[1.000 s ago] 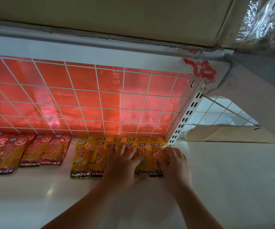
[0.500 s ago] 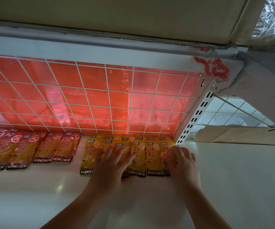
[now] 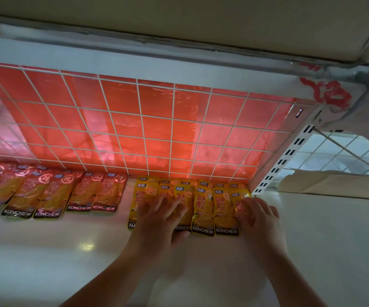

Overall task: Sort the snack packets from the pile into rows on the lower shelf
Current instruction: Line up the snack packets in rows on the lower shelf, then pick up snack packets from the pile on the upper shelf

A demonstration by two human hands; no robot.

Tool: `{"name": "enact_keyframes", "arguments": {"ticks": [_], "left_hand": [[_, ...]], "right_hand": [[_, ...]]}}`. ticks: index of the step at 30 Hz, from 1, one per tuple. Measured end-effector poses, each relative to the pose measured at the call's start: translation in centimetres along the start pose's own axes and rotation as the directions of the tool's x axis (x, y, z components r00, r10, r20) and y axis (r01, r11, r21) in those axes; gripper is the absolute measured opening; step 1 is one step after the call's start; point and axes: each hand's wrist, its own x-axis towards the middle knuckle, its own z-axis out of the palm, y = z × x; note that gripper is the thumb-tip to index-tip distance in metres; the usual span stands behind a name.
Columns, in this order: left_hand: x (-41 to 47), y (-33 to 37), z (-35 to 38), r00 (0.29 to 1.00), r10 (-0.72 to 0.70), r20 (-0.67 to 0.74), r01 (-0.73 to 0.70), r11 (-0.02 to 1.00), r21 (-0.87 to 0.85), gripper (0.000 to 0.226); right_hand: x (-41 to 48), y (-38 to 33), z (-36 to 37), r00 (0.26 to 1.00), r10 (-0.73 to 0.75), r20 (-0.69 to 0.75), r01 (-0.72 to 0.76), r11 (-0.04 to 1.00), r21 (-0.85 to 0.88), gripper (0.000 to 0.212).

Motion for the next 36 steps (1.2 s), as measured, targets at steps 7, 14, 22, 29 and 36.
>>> {"name": "enact_keyframes", "arguments": {"ticks": [7, 14, 22, 29, 36], "left_hand": [[0.0, 0.2, -0.3, 0.998, 0.026, -0.062, -0.027, 1.0, -0.015, 0.055], [0.0, 0.0, 0.5, 0.998, 0.015, -0.064, -0.019, 0.999, -0.048, 0.055], [0.0, 0.0, 0.7, 0.997, -0.003, -0.074, -0.003, 0.997, -0.071, 0.055], [-0.1, 0.1, -1.2, 0.989, -0.01, -0.144, -0.018, 0.982, -0.19, 0.053], [1.7, -0.3, -9.6, 0.952, -0.093, -0.29, -0.09, 0.824, -0.559, 0.044]], "right_hand": [[0.1, -0.2, 0.0, 1.0, -0.004, -0.012, 0.003, 1.0, -0.027, 0.048], [0.2, -0.2, 0.0, 0.999, 0.031, 0.025, -0.031, 0.999, -0.01, 0.054], [0.2, -0.3, 0.0, 0.999, 0.05, 0.019, -0.049, 0.998, -0.038, 0.052], [0.6, -2.9, -2.2, 0.989, 0.072, -0.128, -0.057, 0.991, 0.121, 0.044], [0.9, -12.4, -9.0, 0.956, -0.175, -0.237, 0.237, 0.935, 0.264, 0.047]]}}
